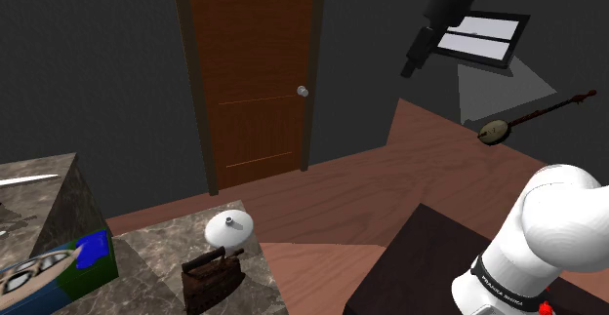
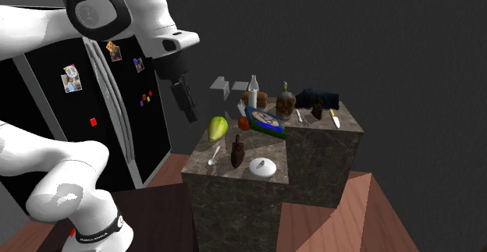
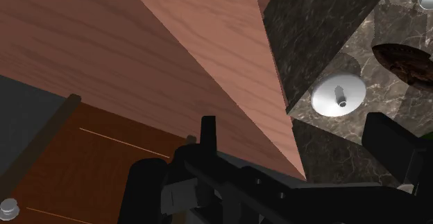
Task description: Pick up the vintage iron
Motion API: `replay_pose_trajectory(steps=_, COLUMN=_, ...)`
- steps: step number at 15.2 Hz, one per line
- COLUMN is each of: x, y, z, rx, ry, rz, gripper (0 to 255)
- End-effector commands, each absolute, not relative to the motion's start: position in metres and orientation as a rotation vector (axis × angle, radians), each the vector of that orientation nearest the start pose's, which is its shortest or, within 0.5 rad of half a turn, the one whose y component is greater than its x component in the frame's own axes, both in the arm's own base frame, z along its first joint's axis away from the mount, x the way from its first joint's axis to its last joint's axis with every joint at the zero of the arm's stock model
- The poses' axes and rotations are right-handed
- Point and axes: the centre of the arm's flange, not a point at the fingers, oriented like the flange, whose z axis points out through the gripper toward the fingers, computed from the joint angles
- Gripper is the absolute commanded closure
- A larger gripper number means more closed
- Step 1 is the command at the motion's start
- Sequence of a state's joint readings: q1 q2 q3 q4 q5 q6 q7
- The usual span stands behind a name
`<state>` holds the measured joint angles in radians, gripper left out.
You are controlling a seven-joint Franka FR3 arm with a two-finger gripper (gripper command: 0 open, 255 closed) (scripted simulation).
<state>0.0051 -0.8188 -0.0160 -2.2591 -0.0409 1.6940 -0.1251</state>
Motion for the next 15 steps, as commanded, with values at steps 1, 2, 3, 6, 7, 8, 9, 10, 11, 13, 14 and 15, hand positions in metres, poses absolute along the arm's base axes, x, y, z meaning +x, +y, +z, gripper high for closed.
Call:
replay_pose_trajectory(steps=1, x=0.308, y=-0.009, z=0.659, rx=-3.157, ry=-0.186, rz=-0.399, gripper=0)
replay_pose_trajectory(steps=2, x=0.316, y=-0.003, z=0.652, rx=-3.156, ry=-0.214, rz=-0.394, gripper=0)
replay_pose_trajectory(steps=3, x=0.324, y=0.004, z=0.644, rx=-3.154, ry=-0.242, rz=-0.388, gripper=0)
replay_pose_trajectory(steps=6, x=0.348, y=0.026, z=0.621, rx=-3.149, ry=-0.326, rz=-0.371, gripper=0)
replay_pose_trajectory(steps=7, x=0.356, y=0.034, z=0.614, rx=-3.146, ry=-0.354, rz=-0.366, gripper=0)
replay_pose_trajectory(steps=8, x=0.364, y=0.042, z=0.606, rx=-3.144, ry=-0.382, rz=-0.36, gripper=0)
replay_pose_trajectory(steps=9, x=0.371, y=0.049, z=0.598, rx=-3.141, ry=-0.41, rz=-0.354, gripper=0)
replay_pose_trajectory(steps=10, x=0.378, y=0.057, z=0.59, rx=-3.138, ry=-0.438, rz=-0.349, gripper=0)
replay_pose_trajectory(steps=11, x=0.385, y=0.065, z=0.582, rx=-3.134, ry=-0.466, rz=-0.343, gripper=0)
replay_pose_trajectory(steps=13, x=0.399, y=0.081, z=0.566, rx=-3.127, ry=-0.521, rz=-0.331, gripper=0)
replay_pose_trajectory(steps=14, x=0.405, y=0.09, z=0.558, rx=-3.123, ry=-0.549, rz=-0.326, gripper=0)
replay_pose_trajectory(steps=15, x=0.412, y=0.098, z=0.55, rx=-3.118, ry=-0.577, rz=-0.32, gripper=0)
